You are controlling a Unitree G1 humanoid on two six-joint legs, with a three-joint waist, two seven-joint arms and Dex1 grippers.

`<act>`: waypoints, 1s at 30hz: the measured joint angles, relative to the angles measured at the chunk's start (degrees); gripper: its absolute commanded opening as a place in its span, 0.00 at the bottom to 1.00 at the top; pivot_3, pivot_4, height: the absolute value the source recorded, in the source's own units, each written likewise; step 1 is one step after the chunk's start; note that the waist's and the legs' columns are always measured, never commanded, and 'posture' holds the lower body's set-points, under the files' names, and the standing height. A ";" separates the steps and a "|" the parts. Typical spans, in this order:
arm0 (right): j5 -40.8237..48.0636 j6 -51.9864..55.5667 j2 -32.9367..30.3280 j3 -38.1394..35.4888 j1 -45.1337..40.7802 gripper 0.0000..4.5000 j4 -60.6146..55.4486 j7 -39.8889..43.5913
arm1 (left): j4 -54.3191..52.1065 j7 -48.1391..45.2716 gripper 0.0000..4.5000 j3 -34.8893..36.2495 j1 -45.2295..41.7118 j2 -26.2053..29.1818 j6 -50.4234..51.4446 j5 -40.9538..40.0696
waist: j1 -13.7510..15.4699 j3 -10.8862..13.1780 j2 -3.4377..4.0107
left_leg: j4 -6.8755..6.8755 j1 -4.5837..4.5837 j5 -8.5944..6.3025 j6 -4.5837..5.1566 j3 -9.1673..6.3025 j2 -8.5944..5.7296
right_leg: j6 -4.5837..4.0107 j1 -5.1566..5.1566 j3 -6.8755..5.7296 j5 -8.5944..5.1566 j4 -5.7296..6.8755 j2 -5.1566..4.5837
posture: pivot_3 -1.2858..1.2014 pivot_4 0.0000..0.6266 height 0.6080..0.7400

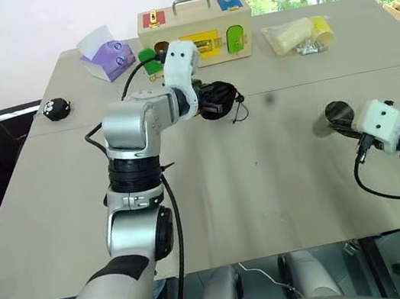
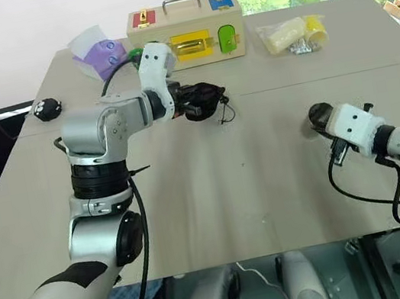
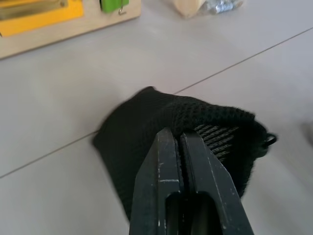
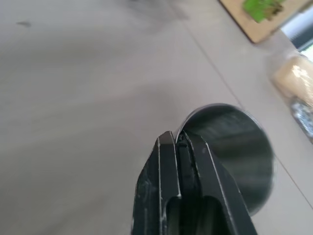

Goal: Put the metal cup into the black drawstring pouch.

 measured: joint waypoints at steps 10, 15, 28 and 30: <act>-2.05 5.73 -2.99 0.31 3.07 0.01 -4.39 1.32 | 3.08 0.66 0.00 0.60 -1.88 -0.78 3.34 -3.01 | 0.03 0.01 -0.01 | 0.03 0.00 0.02 -0.02 0.05 -0.01 | 0.04 0.00 0.06 0.03 0.00 -0.07 | 0.52 0.24 0.77; -5.23 12.74 -3.44 0.29 3.56 0.01 -5.36 -1.63 | 3.73 0.64 0.00 0.47 -2.52 -1.06 4.86 -4.41 | 0.08 0.01 -0.03 | 0.05 -0.02 0.02 -0.03 0.07 -0.03 | 0.05 0.00 0.07 0.04 -0.01 -0.22 | 0.52 0.24 0.77; 16.48 33.71 15.16 -2.69 -17.06 0.01 -22.14 -9.56 | 10.44 -0.40 0.00 -0.45 -5.59 -2.06 4.44 -6.28 | 0.41 0.08 0.06 | -0.06 -0.31 0.04 -0.07 -0.22 -0.05 | 0.04 -0.26 -0.16 0.04 -0.08 -0.27 | 0.52 0.24 0.77; 19.07 36.73 16.40 -2.56 -18.52 0.01 -24.28 -11.06 | 11.81 -0.43 0.00 0.07 -6.42 -2.05 4.28 -6.54 | 0.73 0.08 0.06 | -0.08 -0.39 0.04 -0.07 -0.30 -0.13 | 0.04 -0.29 -0.25 0.04 -0.14 -0.27 | 0.52 0.24 0.77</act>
